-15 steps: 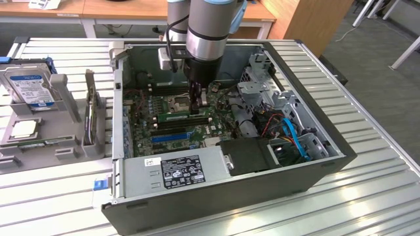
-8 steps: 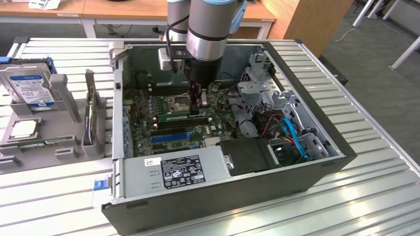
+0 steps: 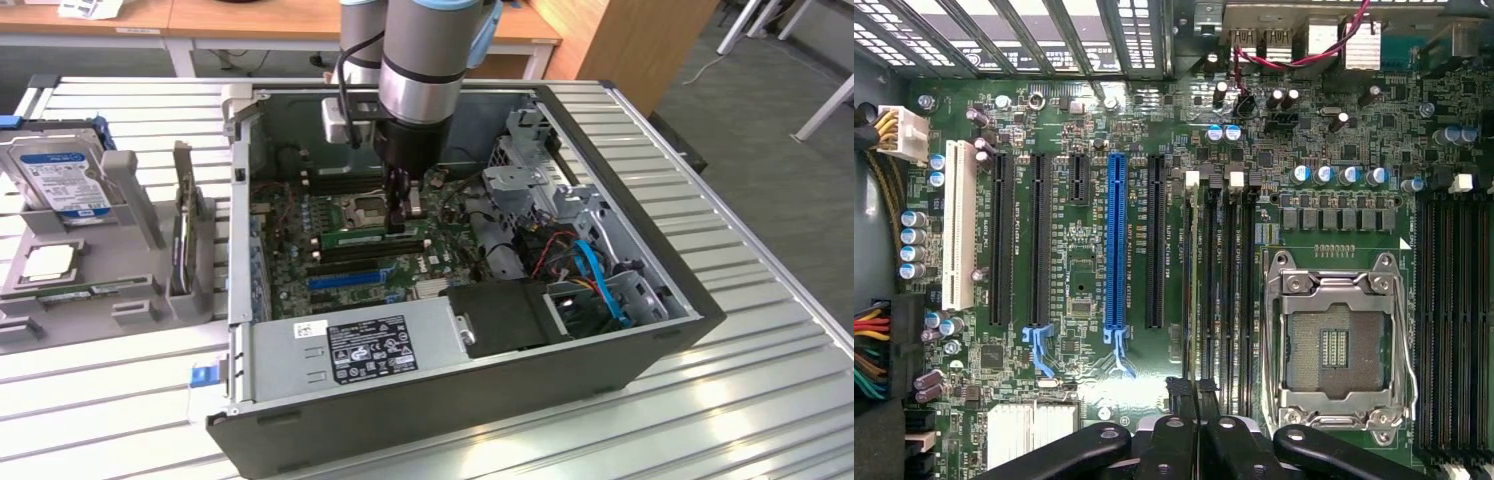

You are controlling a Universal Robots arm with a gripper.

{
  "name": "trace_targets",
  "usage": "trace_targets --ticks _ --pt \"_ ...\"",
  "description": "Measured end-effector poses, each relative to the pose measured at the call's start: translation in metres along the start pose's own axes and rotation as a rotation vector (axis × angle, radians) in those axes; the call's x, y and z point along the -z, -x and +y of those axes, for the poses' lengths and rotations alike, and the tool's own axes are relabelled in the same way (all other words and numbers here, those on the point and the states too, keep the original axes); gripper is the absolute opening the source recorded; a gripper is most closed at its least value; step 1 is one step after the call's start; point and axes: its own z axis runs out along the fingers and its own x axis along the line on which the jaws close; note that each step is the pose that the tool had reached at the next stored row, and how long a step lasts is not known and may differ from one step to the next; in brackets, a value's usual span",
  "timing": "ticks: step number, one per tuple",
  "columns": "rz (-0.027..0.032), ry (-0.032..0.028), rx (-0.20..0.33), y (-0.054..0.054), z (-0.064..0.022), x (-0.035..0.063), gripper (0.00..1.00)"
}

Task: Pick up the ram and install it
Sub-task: 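Insert the ram into the slot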

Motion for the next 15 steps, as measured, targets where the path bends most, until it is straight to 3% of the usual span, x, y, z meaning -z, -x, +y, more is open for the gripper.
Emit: trace_targets --ticks 12,15 --pt "-0.0019 0.0 0.0 -0.0007 0.0 0.0017 0.12" --pt "-0.0048 0.0 0.0 -0.0023 0.0 0.0017 0.12"
